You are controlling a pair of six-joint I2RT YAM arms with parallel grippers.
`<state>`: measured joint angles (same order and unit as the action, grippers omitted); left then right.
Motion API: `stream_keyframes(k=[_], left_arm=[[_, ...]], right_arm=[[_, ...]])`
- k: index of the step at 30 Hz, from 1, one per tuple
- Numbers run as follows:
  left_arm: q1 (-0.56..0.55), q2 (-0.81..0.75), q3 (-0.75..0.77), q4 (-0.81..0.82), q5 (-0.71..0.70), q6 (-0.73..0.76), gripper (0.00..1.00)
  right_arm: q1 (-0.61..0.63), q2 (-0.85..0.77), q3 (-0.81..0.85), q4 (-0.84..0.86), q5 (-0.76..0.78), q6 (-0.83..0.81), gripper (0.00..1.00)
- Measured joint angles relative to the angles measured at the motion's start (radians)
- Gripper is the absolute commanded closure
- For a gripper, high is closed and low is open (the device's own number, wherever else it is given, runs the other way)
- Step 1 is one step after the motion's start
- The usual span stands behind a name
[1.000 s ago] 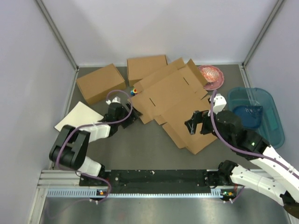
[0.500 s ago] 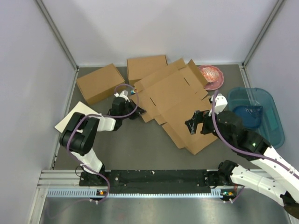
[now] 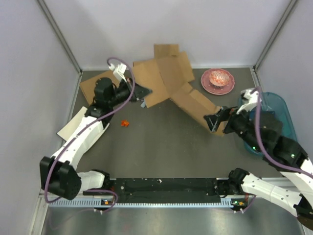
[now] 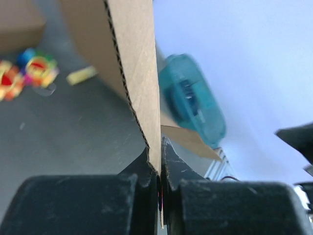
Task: Fold the paper box
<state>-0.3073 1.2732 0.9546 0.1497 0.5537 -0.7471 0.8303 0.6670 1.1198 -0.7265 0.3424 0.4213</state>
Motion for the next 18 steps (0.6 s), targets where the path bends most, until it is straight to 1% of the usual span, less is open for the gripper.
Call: stream_keyframes(k=[3, 5, 9, 13, 18], left_arm=[[0.0, -0.053, 0.145, -0.06, 0.093, 0.004, 1.0], [0.0, -0.1, 0.183, -0.059, 0.157, -0.018, 1.0], [0.0, -0.189, 0.188, -0.058, 0.263, -0.093, 1.0], [0.0, -0.24, 0.188, -0.061, 0.355, -0.164, 1.0], [-0.018, -0.282, 0.182, -0.044, 0.415, -0.229, 1.0]], right_arm=[[0.0, -0.01, 0.089, -0.019, 0.002, -0.011, 0.04], [0.0, -0.015, 0.137, -0.026, -0.001, -0.017, 0.04], [0.0, -0.023, 0.204, -0.039, -0.014, -0.018, 0.04], [0.0, -0.039, 0.206, -0.058, -0.035, -0.01, 0.05], [0.0, -0.05, 0.203, -0.076, -0.061, 0.004, 0.05]])
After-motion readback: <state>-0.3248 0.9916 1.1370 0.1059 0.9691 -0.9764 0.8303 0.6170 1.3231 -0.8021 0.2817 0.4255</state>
